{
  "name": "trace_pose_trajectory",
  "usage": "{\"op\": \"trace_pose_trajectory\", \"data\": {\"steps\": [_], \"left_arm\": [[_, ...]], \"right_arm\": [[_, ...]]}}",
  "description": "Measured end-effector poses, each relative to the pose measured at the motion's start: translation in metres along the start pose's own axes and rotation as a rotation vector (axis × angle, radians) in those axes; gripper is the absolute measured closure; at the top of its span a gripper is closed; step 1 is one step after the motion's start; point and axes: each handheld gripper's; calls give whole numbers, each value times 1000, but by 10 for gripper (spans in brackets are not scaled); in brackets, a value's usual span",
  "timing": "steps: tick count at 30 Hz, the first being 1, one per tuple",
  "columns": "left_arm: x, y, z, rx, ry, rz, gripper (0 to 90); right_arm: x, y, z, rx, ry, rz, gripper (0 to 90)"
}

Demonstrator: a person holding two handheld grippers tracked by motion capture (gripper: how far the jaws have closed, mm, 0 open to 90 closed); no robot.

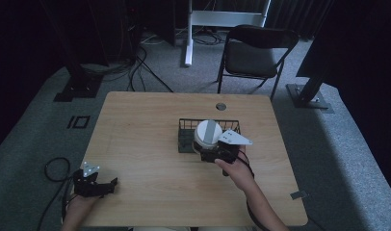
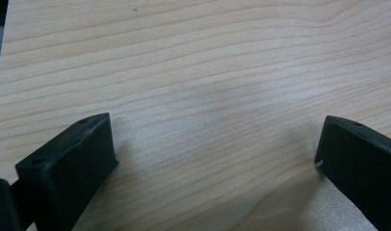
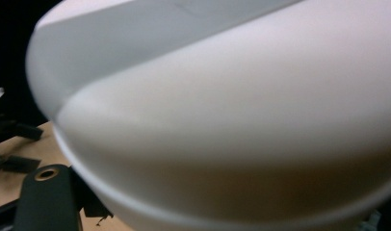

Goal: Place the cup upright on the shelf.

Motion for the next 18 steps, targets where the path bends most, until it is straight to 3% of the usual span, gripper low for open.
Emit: {"op": "trace_pose_trajectory", "data": {"steps": [5,9,18], "left_arm": [[0,0,0,0,0,0,5],[0,0,0,2,-2,0,6],[0,0,0,1,-1,0,5]], "right_arm": [[-4,-3,10,-12,-3,-35,173],[-12,-11,23,-20,-24,-95,176],[-20,-26,29,11,-35,-194,178]]}}
Point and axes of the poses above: each handheld gripper's, and its own axes: y roughly backward along the jaws, z roughly out of its top, x roughly to its left, and after that the axes turned 7 degrees about -z, right-handed
